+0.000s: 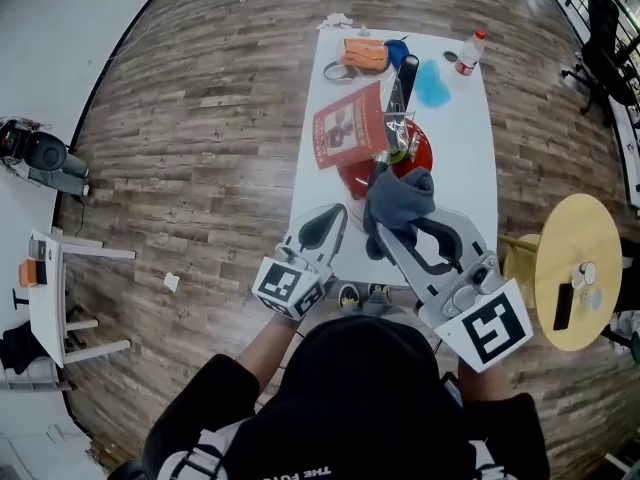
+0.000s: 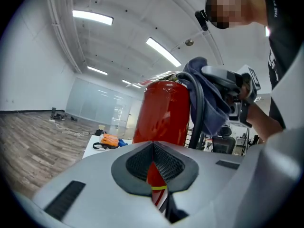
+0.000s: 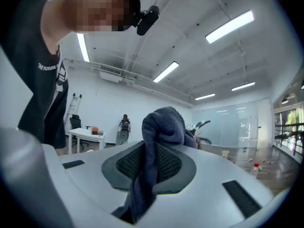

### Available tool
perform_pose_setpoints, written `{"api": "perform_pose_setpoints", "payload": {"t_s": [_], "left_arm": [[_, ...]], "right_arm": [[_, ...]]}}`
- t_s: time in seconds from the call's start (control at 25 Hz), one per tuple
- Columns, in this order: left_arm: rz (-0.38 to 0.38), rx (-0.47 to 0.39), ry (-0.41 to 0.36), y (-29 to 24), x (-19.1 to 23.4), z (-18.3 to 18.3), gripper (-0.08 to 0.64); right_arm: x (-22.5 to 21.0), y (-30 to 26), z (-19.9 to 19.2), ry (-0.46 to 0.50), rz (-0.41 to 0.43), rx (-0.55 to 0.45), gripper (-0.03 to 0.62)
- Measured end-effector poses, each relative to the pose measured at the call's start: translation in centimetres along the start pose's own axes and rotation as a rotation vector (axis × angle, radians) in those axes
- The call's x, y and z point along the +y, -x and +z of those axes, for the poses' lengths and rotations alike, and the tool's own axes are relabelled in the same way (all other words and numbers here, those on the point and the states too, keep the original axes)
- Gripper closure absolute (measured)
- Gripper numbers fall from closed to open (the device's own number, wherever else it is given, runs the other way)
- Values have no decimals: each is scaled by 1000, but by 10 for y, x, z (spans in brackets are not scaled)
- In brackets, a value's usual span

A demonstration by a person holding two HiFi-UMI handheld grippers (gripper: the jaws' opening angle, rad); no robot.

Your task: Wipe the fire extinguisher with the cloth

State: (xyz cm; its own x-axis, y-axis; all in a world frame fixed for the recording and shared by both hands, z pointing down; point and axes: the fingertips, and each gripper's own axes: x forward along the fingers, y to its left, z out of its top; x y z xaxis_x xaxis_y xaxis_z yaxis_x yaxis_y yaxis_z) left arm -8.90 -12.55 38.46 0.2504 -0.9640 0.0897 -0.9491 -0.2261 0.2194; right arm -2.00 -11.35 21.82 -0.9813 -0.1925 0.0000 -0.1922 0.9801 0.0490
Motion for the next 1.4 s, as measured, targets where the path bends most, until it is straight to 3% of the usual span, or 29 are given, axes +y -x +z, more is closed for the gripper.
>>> {"api": "perform_pose_setpoints", "payload": {"t_s": [0.24,0.44,0.56,0.68,0.8,0.88,0.96,1.08,1.28,1.4], "left_arm": [[27,-14,26,25,4,-5,537],[47,-23,35,44,17,-2,537],[55,-23,34,56,24,-8,538],[69,-15,36,66,33,-20,537],[76,8,43,78,36,-28,537],[71,22,43,85,35,-31,537],[65,30,41,89,35,-32,537],[55,37,42,93,32,-36,538],[47,45,38,98,31,-41,537],[46,36,40,101,31,-40,538]], "right_arm": [[-6,-31,28,163,-28,99,532],[43,-24,-15,191,44,187,532],[54,-15,-59,87,39,258,532],[51,-4,-140,-41,-13,426,532],[42,-8,-224,-174,-35,471,532],[46,-14,-265,-196,-36,493,532],[49,-15,-307,-187,-57,583,532],[43,-8,-373,-304,-98,661,532],[49,-9,-415,-295,-100,746,532],[46,-14,-374,-235,-124,660,532]]}}
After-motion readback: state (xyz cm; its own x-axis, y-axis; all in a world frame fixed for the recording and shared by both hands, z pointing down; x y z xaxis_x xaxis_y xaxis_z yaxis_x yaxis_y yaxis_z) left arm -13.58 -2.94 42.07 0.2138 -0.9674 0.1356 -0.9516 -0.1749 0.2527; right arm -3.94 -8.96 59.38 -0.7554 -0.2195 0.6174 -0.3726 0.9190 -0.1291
